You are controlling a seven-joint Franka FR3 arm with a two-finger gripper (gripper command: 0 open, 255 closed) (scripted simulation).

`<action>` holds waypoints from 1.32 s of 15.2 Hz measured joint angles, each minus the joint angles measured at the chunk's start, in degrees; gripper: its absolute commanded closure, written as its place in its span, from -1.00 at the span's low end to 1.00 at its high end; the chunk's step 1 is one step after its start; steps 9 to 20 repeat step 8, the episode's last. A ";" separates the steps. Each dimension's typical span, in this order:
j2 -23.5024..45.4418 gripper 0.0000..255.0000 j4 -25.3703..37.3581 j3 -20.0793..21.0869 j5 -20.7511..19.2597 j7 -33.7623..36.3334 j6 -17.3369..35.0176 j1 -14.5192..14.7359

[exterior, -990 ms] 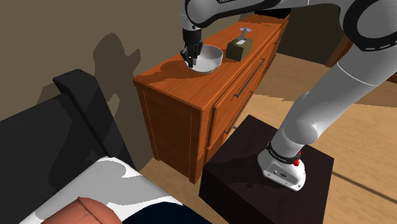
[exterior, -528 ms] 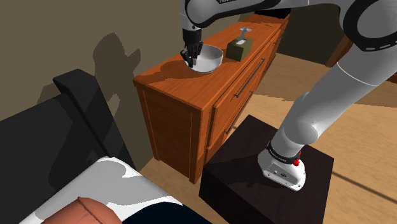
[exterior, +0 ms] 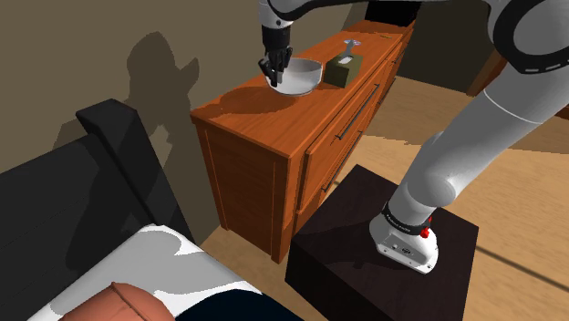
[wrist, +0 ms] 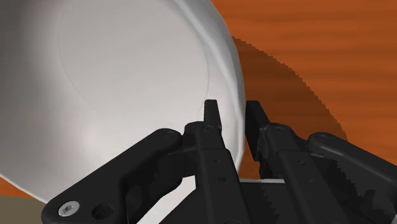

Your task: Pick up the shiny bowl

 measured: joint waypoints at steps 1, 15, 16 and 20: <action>0.16 1.00 1.04 -0.02 0.00 -0.14 -0.86 -0.02; 0.64 1.00 6.48 0.05 0.05 -0.63 -5.81 -0.02; 0.64 1.00 6.48 0.05 0.05 -0.63 -5.81 -0.02; 0.64 1.00 6.48 0.05 0.05 -0.63 -5.81 -0.02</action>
